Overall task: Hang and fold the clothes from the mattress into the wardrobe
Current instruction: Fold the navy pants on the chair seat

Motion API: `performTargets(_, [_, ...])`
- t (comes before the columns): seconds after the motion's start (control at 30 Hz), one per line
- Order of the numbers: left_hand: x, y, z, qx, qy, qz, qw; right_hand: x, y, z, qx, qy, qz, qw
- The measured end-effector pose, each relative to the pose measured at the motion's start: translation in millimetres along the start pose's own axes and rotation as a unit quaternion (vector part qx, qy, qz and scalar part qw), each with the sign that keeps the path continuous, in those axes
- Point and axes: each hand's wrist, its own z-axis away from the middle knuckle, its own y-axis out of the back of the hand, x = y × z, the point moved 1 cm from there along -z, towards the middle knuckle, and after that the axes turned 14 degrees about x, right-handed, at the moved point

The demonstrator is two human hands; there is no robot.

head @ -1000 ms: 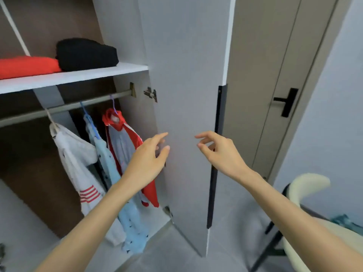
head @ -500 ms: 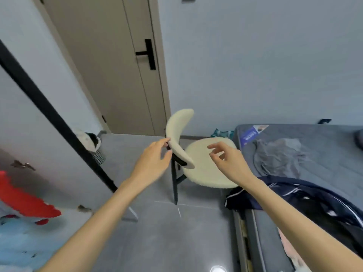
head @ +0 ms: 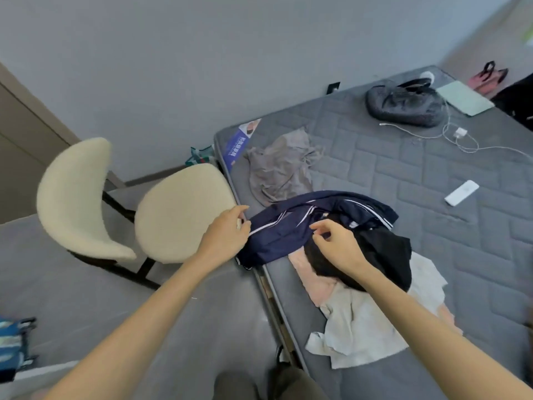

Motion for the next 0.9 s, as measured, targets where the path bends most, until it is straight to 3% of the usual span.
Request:
performTargets(0.27, [17,-140,-69,-0.140,-0.011,0.006,0.990,111,-22,-54,0.000,-0.139,0.040,0.989])
performTargets(0.43, [19,-218,-126,-0.197,-0.020,0.008,0.980,155,-50,-119,0.051,-0.206,0.019,0.977])
performTargets(0.57, [16,-277,-171,-0.241,-0.035,0.009,0.970,201,-77,-171,0.114,-0.346,-0.059,0.929])
performTargets(0.77, [11,-344,-214,-0.275,-0.048,0.033,0.960,270,-106,-220,0.203,-0.522,-0.264,0.785])
performTargets(0.83, [11,-354,-223,-0.275,-0.054,0.038,0.959,287,-108,-229,0.218,-0.528,-0.267,0.776])
performTargets(0.9, [11,-359,-230,-0.274,-0.063,0.043,0.959,300,-107,-235,0.222,-0.508,-0.226,0.801])
